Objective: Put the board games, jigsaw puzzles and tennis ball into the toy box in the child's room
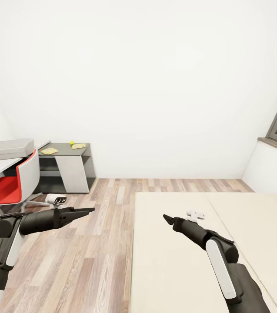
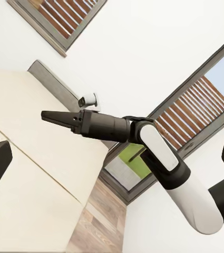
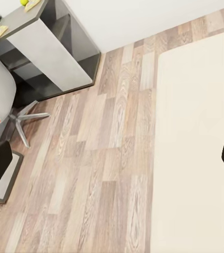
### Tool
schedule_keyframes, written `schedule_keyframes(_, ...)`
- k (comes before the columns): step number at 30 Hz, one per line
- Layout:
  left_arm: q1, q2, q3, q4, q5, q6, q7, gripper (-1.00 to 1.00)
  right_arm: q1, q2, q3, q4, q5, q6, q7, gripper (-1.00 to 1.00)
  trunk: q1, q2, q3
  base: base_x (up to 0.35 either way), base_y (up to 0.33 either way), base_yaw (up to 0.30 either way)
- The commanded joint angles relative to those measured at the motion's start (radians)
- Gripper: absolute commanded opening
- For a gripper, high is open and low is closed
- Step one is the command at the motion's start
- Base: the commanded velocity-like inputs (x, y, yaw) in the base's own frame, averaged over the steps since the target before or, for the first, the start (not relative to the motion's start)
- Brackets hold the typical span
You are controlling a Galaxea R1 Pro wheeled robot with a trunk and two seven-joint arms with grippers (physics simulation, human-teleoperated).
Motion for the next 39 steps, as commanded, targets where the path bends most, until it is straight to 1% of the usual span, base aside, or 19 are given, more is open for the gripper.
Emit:
schedule_keyframes(1, -0.001, 0.0, 0.0, 0.0, 0.0, 0.011, -0.004, 1.0, -0.001, 0.001, -0.001, -0.001, 0.002, 0.005, 0.004, 1.0, 0.001, -0.002, -0.002, 0.0, 0.156, 0.0)
schedule_keyframes(39, -0.001, 0.001, 0.0, 0.0, 0.0, 0.011, -0.004, 1.0, -0.001, 0.001, 0.0, -0.001, 0.003, 0.005, 0.004, 1.0, 0.001, -0.002, -0.002, 0.0, 0.177, 0.0)
